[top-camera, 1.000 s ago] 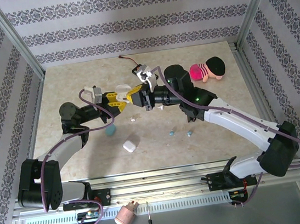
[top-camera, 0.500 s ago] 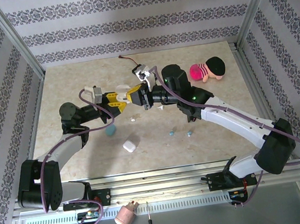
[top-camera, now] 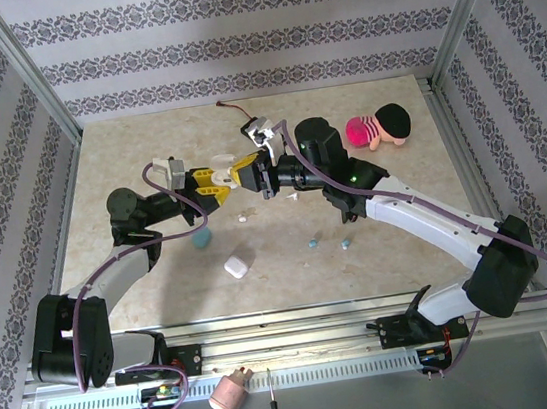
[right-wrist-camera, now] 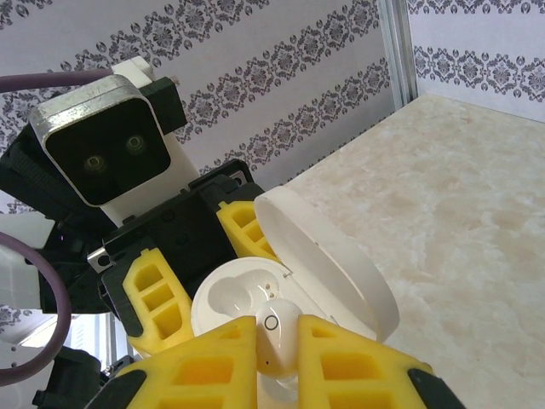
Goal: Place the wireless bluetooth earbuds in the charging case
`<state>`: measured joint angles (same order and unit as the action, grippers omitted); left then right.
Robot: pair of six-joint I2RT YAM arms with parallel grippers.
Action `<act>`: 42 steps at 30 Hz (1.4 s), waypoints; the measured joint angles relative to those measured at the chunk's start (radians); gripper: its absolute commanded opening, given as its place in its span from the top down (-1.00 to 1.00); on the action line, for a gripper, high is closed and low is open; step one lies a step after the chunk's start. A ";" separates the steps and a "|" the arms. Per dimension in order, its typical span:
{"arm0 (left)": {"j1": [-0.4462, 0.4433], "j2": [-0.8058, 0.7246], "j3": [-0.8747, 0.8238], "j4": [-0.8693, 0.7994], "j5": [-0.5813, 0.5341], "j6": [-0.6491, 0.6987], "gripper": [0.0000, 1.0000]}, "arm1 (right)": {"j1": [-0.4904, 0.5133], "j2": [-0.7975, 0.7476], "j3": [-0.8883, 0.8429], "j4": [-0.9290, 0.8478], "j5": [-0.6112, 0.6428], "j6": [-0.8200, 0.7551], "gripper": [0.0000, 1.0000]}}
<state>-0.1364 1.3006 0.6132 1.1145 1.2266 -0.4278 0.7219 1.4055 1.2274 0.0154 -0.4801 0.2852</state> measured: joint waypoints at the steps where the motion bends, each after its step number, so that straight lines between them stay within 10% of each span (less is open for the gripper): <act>1: 0.000 0.000 0.000 0.000 0.000 0.000 0.41 | 0.000 0.000 0.000 0.001 0.000 0.000 0.72; 19: 0.000 0.000 0.001 -0.001 -0.024 0.027 0.40 | 0.000 0.000 -0.020 0.019 -0.008 0.050 0.68; 42: -0.001 -0.071 0.020 -0.168 -0.053 0.140 0.42 | -0.102 -0.239 -0.250 0.055 0.047 0.076 -0.30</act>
<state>-0.1371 1.2297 0.6334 0.9463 1.1740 -0.2878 0.6201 1.1664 0.9771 0.0704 -0.4335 0.3611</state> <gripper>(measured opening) 0.339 0.648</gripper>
